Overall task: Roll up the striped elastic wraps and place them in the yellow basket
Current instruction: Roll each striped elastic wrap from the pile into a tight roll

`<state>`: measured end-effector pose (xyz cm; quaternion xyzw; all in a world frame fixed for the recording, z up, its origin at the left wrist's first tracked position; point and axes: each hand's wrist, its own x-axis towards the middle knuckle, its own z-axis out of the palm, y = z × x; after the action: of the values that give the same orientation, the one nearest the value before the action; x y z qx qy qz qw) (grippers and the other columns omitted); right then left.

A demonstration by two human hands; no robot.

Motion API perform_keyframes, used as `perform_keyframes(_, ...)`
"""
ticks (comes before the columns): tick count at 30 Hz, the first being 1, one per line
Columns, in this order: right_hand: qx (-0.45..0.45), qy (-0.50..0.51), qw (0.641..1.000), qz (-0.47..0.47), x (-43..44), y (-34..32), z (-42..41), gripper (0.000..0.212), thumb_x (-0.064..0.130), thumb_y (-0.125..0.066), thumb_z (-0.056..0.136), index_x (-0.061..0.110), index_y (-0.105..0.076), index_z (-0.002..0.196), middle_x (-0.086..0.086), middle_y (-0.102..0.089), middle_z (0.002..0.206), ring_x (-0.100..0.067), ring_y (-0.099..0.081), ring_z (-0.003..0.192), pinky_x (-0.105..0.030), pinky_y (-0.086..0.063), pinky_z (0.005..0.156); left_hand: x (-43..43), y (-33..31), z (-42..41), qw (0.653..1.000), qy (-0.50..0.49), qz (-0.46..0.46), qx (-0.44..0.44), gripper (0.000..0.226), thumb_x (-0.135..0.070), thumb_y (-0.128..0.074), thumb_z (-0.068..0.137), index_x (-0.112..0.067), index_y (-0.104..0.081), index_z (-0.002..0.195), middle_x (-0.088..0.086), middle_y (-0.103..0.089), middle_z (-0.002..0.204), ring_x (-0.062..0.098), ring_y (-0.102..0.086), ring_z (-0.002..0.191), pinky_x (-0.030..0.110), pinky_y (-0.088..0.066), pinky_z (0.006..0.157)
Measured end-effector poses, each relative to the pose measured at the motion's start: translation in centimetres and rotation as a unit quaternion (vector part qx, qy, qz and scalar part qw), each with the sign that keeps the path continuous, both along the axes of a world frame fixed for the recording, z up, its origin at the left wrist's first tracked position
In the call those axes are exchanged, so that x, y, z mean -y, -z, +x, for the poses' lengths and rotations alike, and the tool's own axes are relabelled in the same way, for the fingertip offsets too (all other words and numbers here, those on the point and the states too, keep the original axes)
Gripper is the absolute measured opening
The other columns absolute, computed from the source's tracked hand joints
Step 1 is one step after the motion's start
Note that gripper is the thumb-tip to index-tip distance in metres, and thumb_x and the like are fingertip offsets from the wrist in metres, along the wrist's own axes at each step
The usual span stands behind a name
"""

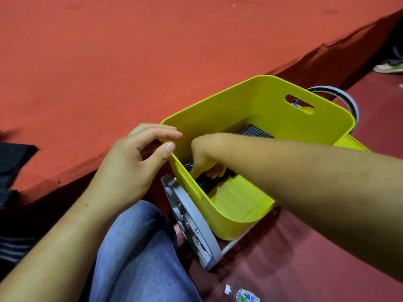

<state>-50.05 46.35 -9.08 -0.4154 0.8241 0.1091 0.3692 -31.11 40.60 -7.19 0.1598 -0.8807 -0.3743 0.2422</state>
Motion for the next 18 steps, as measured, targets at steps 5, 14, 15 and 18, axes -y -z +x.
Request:
perform_keyframes(5,0.116,0.118,0.975,-0.146,-0.8,-3.3,-1.4,0.043,0.043,-0.058,0.106,0.008,-0.06,0.08,-0.007,-0.061,0.072,-0.02,-0.058,0.058,-0.035,-0.057,0.063,0.2,0.1,0.3,1.0,-0.005,0.024,-0.012,0.021,-0.021,-0.062,0.101,-0.03,-0.073,0.117,-0.021,-0.066,0.132,-0.006,-0.055,0.129,0.007,-0.037,0.105)
perform_keyframes(14,0.163,0.117,0.887,-0.415,-0.7,-11.6,2.4,0.04,0.025,-0.063,0.097,0.017,-0.052,0.059,-0.001,-0.043,0.051,-0.017,-0.039,0.042,-0.027,-0.036,0.045,1.7,-1.9,3.4,0.998,-0.016,0.045,-0.041,0.023,-0.013,-0.066,0.099,-0.027,-0.074,0.115,-0.018,-0.068,0.132,-0.005,-0.058,0.128,0.014,-0.041,0.109)
perform_keyframes(15,0.188,0.114,0.875,-0.431,-0.6,-12.1,3.2,0.041,0.023,-0.062,0.096,0.018,-0.05,0.058,-0.002,-0.04,0.052,-0.018,-0.037,0.043,-0.027,-0.034,0.045,2.0,-2.1,4.1,0.998,-0.024,0.035,-0.036,0.022,-0.014,-0.067,0.098,-0.027,-0.074,0.114,-0.018,-0.068,0.131,-0.005,-0.059,0.127,0.014,-0.041,0.109)
perform_keyframes(18,0.24,0.098,0.848,-0.463,0.3,-12.7,6.2,0.04,0.019,-0.061,0.096,0.018,-0.047,0.058,-0.003,-0.035,0.052,-0.018,-0.031,0.044,-0.027,-0.027,0.045,3.5,-2.3,7.4,0.998,-0.064,0.001,-0.011,0.02,-0.016,-0.069,0.097,-0.029,-0.075,0.112,-0.021,-0.07,0.126,-0.006,-0.06,0.124,0.015,-0.041,0.109)
